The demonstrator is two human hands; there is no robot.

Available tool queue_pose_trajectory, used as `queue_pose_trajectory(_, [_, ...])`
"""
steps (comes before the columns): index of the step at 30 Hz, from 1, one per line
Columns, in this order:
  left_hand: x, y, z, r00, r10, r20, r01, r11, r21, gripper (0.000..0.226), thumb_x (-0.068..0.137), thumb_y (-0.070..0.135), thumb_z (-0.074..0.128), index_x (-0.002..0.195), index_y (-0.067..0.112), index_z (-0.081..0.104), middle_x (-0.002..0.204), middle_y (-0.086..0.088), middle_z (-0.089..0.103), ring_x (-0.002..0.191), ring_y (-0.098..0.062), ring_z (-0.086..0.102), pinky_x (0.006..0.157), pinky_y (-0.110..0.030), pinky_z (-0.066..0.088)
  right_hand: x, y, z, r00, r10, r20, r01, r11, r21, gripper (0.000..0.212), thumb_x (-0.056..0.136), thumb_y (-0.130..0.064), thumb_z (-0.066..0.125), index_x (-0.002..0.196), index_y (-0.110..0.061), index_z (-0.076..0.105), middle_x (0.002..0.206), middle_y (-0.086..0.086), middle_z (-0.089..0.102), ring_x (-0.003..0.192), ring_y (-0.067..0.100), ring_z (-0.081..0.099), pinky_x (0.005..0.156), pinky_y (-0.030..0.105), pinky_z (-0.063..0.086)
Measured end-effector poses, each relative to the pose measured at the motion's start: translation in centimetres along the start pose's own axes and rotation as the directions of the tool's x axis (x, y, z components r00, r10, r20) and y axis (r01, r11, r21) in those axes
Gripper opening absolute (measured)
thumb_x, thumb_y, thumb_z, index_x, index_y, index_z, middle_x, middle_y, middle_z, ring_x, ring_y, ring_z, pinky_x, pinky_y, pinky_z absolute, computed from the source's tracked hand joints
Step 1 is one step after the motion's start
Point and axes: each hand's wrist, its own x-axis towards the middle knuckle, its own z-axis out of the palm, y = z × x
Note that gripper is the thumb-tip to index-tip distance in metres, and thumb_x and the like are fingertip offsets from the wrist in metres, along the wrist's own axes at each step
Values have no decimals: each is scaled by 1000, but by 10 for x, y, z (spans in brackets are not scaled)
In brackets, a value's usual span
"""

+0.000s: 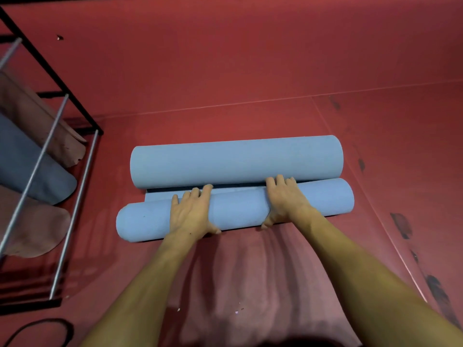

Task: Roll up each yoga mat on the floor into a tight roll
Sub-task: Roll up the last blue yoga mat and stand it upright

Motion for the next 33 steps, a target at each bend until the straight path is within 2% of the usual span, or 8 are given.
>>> queue_pose_trajectory(3, [4,-3,0,1000,6,8,-6,1000,0,107,60,74,82,148,32,37,145,4,49,138,-23,42,122,-54,22,2,8,-4,1000,-10,-4,10,995,101,119,39,-81,88,129,-15,43,122,5,54,114,31,54,112,45,35])
queue_pose_trajectory(6, [3,4,4,1000,-14,18,12,996,94,108,66,71,79,152,29,31,155,-5,38,145,-28,31,122,-61,15,5,11,-7,1000,-4,29,0,990,142,125,46,-79,86,147,-19,43,148,4,51,146,35,34,124,53,19])
queue_pose_trajectory(12, [7,0,12,1000,-7,-28,10,992,129,103,62,56,88,147,31,34,138,2,50,132,-24,44,120,-56,21,6,10,-8,989,35,142,-45,996,70,149,49,-84,82,166,-30,7,173,13,-10,156,46,-14,127,58,-6])
queue_pose_trajectory(16, [17,-6,-6,999,35,29,-38,992,123,94,55,57,86,138,36,46,125,5,60,119,-24,55,103,-46,38,8,3,-8,996,61,68,-63,998,28,145,44,-77,89,162,-33,17,157,17,30,147,40,30,127,53,11])
queue_pose_trajectory(20, [17,-15,-18,955,75,289,-97,993,61,88,37,72,85,114,38,59,106,14,70,103,-21,66,78,-36,49,4,10,-15,972,-10,234,-14,995,101,121,38,-73,88,137,-24,38,133,4,57,118,31,56,102,42,40])
queue_pose_trajectory(26, [7,-10,-22,937,60,343,-56,998,-22,89,36,72,88,114,41,58,101,17,68,100,-18,64,76,-35,46,-10,15,-9,988,-39,151,17,989,149,118,38,-75,90,137,-28,46,144,2,47,134,31,41,115,41,31])
queue_pose_trajectory(29, [1,-6,-19,940,32,339,-26,999,-25,99,38,71,89,126,44,52,117,15,67,114,-20,61,85,-40,46,-19,17,-6,993,2,118,-19,990,142,128,42,-80,88,153,-36,42,151,9,29,137,34,28,119,46,32])
queue_pose_trajectory(33, [-1,-1,-16,942,-3,335,0,1000,9,125,42,69,92,151,46,34,142,3,51,131,-27,46,105,-49,42,-23,15,-6,997,-31,73,28,998,49,134,45,-90,79,159,-36,33,133,2,40,121,26,37,109,41,41])
